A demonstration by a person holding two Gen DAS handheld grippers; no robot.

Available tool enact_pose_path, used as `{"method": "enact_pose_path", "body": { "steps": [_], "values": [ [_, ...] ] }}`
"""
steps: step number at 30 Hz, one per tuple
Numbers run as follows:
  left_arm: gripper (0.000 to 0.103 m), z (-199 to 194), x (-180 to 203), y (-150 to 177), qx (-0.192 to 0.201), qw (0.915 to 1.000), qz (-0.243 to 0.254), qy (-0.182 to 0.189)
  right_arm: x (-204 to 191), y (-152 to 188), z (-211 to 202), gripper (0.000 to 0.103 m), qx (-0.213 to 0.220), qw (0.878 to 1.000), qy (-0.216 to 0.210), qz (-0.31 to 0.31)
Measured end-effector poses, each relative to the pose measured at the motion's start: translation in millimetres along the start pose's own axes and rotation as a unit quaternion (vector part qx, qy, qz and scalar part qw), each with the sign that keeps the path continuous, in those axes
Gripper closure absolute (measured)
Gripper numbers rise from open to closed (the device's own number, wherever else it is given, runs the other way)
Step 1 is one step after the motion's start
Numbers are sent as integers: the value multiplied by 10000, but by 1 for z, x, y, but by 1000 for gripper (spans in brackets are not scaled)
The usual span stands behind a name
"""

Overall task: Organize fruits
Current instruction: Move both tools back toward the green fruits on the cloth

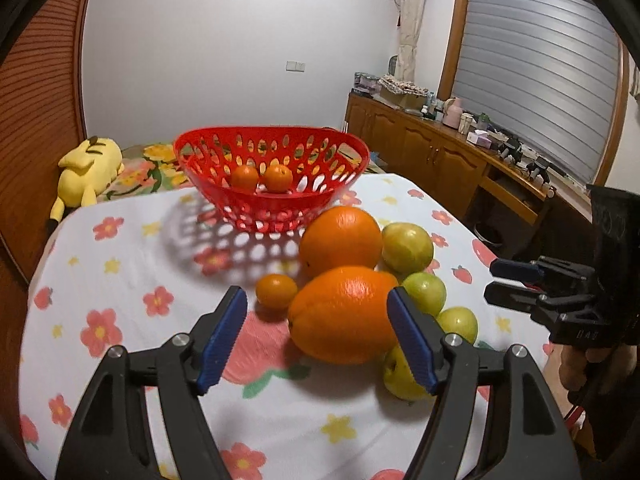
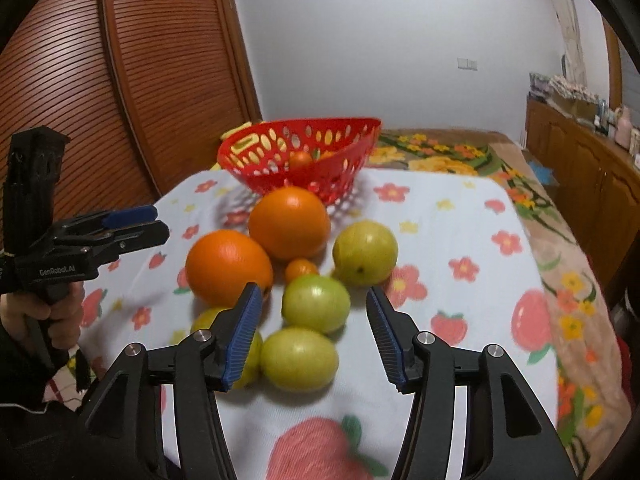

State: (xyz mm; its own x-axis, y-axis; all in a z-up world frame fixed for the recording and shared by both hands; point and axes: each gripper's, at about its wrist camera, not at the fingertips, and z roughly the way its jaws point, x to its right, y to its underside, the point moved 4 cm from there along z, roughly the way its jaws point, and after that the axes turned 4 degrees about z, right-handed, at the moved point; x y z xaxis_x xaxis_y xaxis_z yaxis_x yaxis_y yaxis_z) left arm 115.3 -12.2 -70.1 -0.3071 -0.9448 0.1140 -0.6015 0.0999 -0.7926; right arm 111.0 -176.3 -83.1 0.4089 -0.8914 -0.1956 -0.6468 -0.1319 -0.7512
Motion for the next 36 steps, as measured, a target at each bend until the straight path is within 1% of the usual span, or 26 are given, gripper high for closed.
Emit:
{"method": "enact_pose_path", "body": {
  "steps": [8,15,21,31,36],
  "values": [
    [30,2,11,23,-116,9999,-54,111,-1,23,13,47,-234,9995,-143,128],
    [30,7,16,33,-159,9996,-112,188,-1,30,23,47,-342,9990,-165,223],
    [30,4,22,34,-100,9996,-147,239,0,33,28,47,-473,9982,-214,286],
    [30,4,40,33,-136,9995,-23,289,0,33,28,49,-506,9982,-272,189],
    [30,6,49,33,-219,9990,46,375,3,35,21,49,-467,9989,-65,50]
  ]
}}
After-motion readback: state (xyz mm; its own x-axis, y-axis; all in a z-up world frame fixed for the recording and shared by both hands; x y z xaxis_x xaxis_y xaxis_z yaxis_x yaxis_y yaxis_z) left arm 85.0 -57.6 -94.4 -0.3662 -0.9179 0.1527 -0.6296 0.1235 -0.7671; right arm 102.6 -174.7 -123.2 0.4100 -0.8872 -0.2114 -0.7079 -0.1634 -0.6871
